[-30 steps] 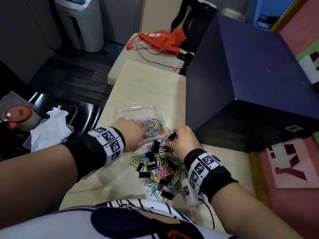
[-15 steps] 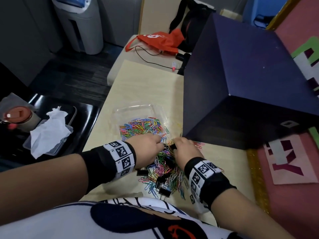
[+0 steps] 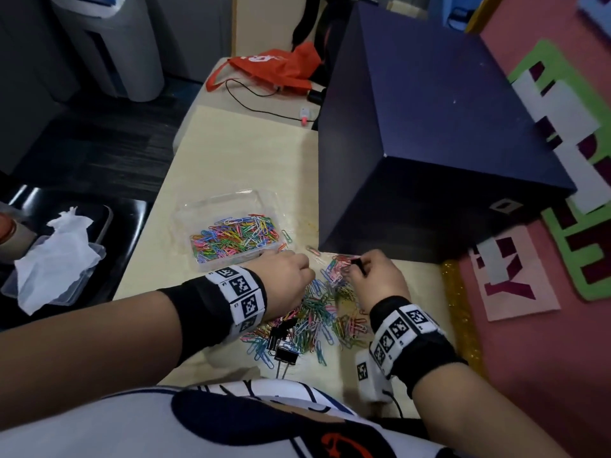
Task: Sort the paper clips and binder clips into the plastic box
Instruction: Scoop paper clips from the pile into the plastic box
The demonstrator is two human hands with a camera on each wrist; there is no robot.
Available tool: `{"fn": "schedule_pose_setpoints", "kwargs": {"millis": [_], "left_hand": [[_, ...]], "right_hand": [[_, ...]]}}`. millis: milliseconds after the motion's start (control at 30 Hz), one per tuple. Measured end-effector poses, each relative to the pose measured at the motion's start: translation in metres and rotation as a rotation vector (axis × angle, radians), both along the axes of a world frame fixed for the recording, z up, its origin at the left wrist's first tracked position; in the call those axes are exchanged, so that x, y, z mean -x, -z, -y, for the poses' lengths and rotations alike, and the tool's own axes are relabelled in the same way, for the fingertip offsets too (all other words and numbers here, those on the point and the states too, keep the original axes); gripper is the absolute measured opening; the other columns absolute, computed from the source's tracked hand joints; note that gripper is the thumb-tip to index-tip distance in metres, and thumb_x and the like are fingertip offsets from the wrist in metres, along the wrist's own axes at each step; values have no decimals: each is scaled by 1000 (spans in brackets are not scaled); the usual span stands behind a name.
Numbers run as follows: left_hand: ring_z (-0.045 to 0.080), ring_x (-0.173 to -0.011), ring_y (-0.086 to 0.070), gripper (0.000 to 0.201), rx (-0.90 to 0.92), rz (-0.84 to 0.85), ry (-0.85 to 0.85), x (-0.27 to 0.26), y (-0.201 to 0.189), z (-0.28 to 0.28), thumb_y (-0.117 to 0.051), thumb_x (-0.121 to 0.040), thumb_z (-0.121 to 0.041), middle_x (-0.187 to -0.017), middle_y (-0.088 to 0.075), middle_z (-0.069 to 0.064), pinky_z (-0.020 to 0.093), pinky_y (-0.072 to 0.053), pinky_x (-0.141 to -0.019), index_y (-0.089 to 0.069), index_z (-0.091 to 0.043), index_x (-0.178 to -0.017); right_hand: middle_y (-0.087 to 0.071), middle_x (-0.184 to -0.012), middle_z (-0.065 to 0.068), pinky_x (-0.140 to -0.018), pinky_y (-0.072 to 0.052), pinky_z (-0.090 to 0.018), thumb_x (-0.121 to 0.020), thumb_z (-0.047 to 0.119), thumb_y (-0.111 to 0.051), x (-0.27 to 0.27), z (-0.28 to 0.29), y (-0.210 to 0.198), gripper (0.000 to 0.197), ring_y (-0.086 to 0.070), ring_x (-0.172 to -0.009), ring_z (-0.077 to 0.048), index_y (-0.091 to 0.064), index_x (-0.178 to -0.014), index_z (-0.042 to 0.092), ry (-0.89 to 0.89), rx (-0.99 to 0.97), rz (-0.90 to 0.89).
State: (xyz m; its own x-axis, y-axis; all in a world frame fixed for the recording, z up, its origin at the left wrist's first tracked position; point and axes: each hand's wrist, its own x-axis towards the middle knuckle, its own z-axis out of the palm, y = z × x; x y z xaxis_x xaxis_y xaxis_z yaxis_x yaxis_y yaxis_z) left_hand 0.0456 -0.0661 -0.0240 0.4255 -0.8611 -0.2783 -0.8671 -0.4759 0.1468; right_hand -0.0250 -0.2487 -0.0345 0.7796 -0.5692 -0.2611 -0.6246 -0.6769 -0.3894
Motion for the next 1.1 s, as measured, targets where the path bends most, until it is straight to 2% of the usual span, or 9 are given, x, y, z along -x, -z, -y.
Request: {"fn": "schedule_pose_setpoints", "kwargs": {"millis": [167, 267, 333, 467, 600, 667, 733, 900, 1100], "left_hand": [[31, -130, -40, 60, -26, -136, -190, -11, 2, 25, -46, -94, -38, -148, -32, 13, 41, -37, -109, -30, -10, -145], [29, -135, -36, 66, -67, -186, -291, -16, 3, 35, -46, -95, -43, -153, -23, 11, 38, -35, -111, -25, -10, -147], [28, -136, -35, 68, -91, -167, -290, -13, 7, 38, -46, -94, -47, -153, -24, 10, 39, -36, -110, -26, -9, -147], [25, -141, -30, 68, -124, -187, -185, 6, 16, 42, -45, -93, -50, -159, -15, 4, 38, -32, -114, -28, -12, -147], [29, -130, -42, 60, -40, -180, -118, 14, 12, 44, -47, -92, -47, -151, -32, 4, 42, -37, -108, -39, -15, -141], [31, -129, -42, 58, -20, -160, -204, 10, 8, 45, -50, -91, -45, -149, -32, 9, 42, -37, -108, -40, -15, -140], [32, -129, -42, 57, -72, -149, -283, 5, 5, 40, -50, -91, -46, -147, -33, 12, 44, -36, -108, -42, -13, -138], [26, -125, -46, 52, -131, -127, -166, 8, 9, 21, -47, -91, -45, -140, -41, 5, 46, -30, -109, -45, -15, -134], [32, -141, -24, 66, -100, -51, -295, 13, 8, -5, -49, -89, -44, -156, -16, 15, 46, -22, -115, -29, -14, -144]], "right_hand": [[-65, -110, -8, -76, -41, -27, -94, 30, -49, 6, 27, -4, 27, -60, -100, -27, -53, -117, 17, 141, -46, -26], [-64, -109, -6, -73, -45, -29, -94, 29, -47, 4, 33, -3, 24, -62, -94, -26, -51, -115, 19, 168, -31, -11], [-60, -115, -7, -81, -48, -33, -94, 28, -46, 3, 36, -3, 25, -59, -101, -27, -51, -117, 20, 185, 27, -7], [-45, -132, -5, -98, -36, -36, -95, 28, -43, 7, 39, -7, 37, -43, -121, -25, -45, -132, 23, -73, 300, -121], [-30, -150, -1, -112, -25, -31, -91, 8, -43, 4, 21, 3, 57, -28, -136, -21, -32, -146, 21, -471, 91, -167], [-22, -153, 0, -113, -24, -31, -90, 7, -44, 1, 10, 7, 62, -24, -138, -22, -26, -148, 21, -498, 71, -229], [-28, -148, -1, -109, -31, -34, -87, 9, -47, -2, 2, 5, 59, -31, -132, -25, -32, -143, 20, -494, 100, -284], [-39, -136, -3, -104, -36, -37, -86, 11, -46, -19, -21, -12, 47, -36, -127, -24, -45, -132, 19, -550, 76, -297], [-30, -151, -8, -109, -27, -28, -93, 11, -44, -58, -46, -17, 47, -36, -135, -27, -39, -139, 11, -600, -103, -205]]}}
